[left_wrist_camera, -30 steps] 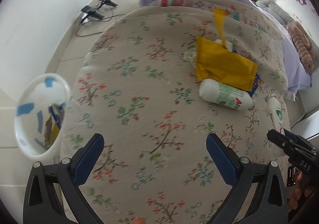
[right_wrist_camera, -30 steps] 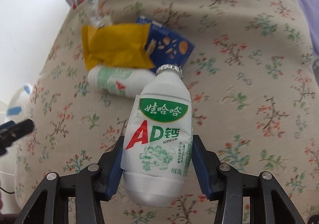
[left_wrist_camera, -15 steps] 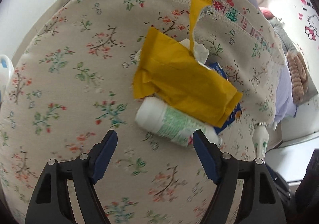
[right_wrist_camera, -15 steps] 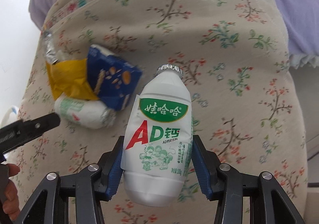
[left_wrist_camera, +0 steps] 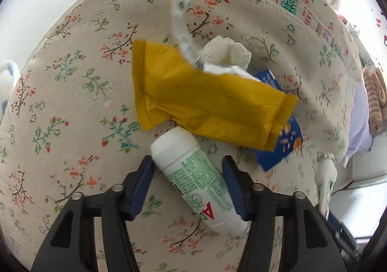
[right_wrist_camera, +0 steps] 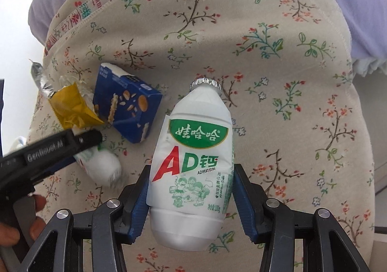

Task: Collect trash
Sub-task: 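Lift the AD bottle with right while left grasps the other white bottle, then drop both white bottles into the white bin with both grippers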

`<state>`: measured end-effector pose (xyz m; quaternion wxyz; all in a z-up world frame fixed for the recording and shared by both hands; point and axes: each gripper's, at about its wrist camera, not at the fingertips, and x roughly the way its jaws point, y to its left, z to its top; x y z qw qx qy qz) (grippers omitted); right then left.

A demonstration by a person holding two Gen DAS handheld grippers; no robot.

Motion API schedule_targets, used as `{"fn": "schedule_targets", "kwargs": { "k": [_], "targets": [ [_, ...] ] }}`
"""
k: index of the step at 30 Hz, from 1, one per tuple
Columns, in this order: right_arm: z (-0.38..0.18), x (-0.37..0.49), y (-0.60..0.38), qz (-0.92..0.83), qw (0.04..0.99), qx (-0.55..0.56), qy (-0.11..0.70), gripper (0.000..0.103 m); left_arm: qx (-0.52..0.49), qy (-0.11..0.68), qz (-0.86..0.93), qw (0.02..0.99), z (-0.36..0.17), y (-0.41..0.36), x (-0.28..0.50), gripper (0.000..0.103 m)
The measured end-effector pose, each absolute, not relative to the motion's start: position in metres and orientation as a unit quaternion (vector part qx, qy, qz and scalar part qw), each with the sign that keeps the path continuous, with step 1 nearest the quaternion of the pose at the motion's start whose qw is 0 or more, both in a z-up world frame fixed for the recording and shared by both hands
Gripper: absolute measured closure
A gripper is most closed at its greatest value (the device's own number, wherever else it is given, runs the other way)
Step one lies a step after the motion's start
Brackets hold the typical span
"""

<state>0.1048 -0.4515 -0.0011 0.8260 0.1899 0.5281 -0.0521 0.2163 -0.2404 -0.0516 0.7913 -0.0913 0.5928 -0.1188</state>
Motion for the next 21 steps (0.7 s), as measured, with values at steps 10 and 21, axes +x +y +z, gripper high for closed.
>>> {"fn": "schedule_targets", "kwargs": {
  "k": [10, 21],
  "targets": [
    [0.006, 0.108, -0.429, -0.032, 0.829, 0.192, 0.525, 0.048, -0.109, 0.600, -0.151, 0.778, -0.049, -0.184, 0.193, 0.060],
    [0.020, 0.120, -0.382, 0.000, 0.836, 0.187, 0.515, 0.048, -0.125, 0.570, -0.163, 0.796, -0.029, -0.118, 0.186, 0.062]
  ]
}}
